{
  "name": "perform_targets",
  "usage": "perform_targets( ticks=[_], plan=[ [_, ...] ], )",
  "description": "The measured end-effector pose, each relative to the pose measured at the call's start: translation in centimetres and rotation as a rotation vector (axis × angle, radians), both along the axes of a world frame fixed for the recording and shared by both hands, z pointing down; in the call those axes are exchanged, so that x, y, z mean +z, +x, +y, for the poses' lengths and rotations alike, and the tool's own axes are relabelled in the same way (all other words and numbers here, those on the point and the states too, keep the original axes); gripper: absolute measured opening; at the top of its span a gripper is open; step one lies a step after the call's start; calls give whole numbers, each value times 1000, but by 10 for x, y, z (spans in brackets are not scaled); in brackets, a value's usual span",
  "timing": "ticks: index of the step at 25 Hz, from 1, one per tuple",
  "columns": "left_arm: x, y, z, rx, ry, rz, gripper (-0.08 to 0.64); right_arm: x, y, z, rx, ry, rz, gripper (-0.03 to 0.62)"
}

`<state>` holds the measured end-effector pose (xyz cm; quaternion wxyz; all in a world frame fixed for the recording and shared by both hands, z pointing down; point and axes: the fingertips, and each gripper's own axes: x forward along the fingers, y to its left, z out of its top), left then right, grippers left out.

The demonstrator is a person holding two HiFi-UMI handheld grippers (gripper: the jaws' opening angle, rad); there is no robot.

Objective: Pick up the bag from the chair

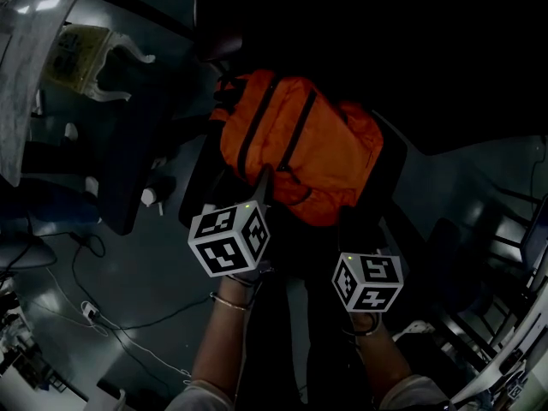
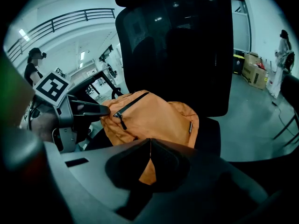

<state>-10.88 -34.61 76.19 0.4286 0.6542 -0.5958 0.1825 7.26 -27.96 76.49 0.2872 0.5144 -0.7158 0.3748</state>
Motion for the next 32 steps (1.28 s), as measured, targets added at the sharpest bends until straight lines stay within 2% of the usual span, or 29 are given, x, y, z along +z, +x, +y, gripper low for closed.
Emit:
perform_targets(
  ticks=[20, 25, 29, 32],
  plan=[
    [52, -10, -10, 11, -80, -24, 301, 27, 0, 13, -5, -46, -5, 32],
    [55, -5, -11, 49, -91, -28, 228, 28, 2, 12, 2, -48, -4, 32],
    [52, -2, -12, 61, -87, -34, 139, 28, 3, 10, 6, -46, -3, 32],
    [50, 0, -10, 62, -87, -46, 115, 25, 4, 9, 10, -43, -4, 32]
  ],
)
